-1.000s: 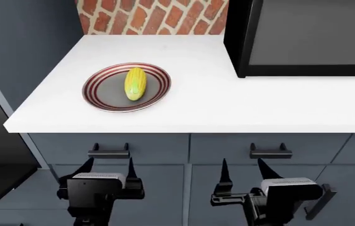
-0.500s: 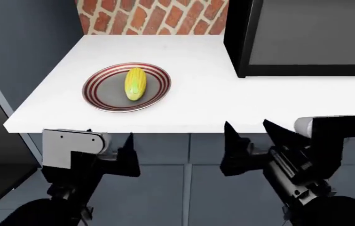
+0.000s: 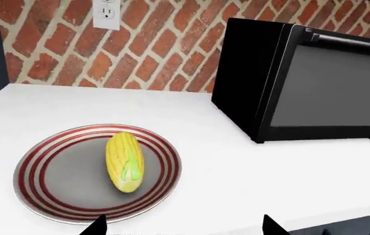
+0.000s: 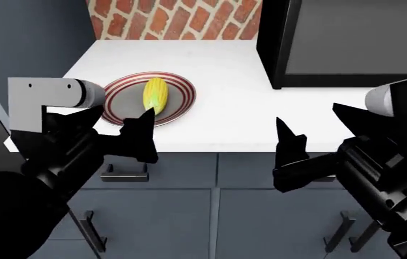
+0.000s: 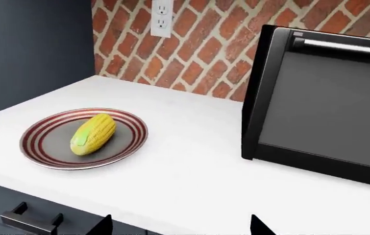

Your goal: Place the corn on the rack of the oven.

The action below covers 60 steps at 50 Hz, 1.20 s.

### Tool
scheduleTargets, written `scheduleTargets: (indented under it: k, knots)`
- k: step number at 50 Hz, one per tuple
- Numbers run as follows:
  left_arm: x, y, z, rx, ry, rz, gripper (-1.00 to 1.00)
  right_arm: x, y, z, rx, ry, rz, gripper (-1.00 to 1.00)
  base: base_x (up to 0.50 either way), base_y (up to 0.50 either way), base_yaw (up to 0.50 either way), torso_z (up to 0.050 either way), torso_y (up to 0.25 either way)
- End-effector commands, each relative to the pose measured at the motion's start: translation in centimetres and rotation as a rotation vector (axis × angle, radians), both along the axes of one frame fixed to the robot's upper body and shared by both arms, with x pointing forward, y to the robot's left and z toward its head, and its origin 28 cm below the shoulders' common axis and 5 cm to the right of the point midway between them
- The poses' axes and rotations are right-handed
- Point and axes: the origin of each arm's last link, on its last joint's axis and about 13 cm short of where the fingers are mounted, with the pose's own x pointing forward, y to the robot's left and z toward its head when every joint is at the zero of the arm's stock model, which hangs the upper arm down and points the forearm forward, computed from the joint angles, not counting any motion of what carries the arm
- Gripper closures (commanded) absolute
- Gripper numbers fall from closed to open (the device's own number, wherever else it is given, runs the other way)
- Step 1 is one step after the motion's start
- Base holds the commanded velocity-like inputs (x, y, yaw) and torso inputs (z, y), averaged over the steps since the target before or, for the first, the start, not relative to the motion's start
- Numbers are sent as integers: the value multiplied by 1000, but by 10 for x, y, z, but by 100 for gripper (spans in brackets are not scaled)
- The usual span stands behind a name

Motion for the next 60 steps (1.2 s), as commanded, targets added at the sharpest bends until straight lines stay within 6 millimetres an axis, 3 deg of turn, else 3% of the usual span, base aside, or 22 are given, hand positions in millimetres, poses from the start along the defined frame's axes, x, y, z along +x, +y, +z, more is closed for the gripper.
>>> scheduleTargets:
  k: [1, 9, 41, 51, 60]
  knots:
    - [-5, 2, 6, 49, 12, -50, -100, -2, -4, 9, -18, 12, -22, -100, 0, 0, 0, 0, 0]
    - [-3, 3, 5, 53, 20, -50, -100, -2, -4, 10, 3, 17, -15, -100, 51, 0, 0, 0, 0]
    - [-2, 3, -2, 25, 73, -47, -100, -9, 0, 10, -37, 20, -11, -100, 498, 0, 0, 0, 0]
    - [-6, -3, -7, 77, 205, -14, -100, -7, -4, 2, -38, 62, 0, -100, 0, 0, 0, 0, 0]
    - [-5, -11, 4, 105, 283, 93, -100, -4, -11, -10, 20, 55, 24, -100, 0, 0, 0, 0, 0]
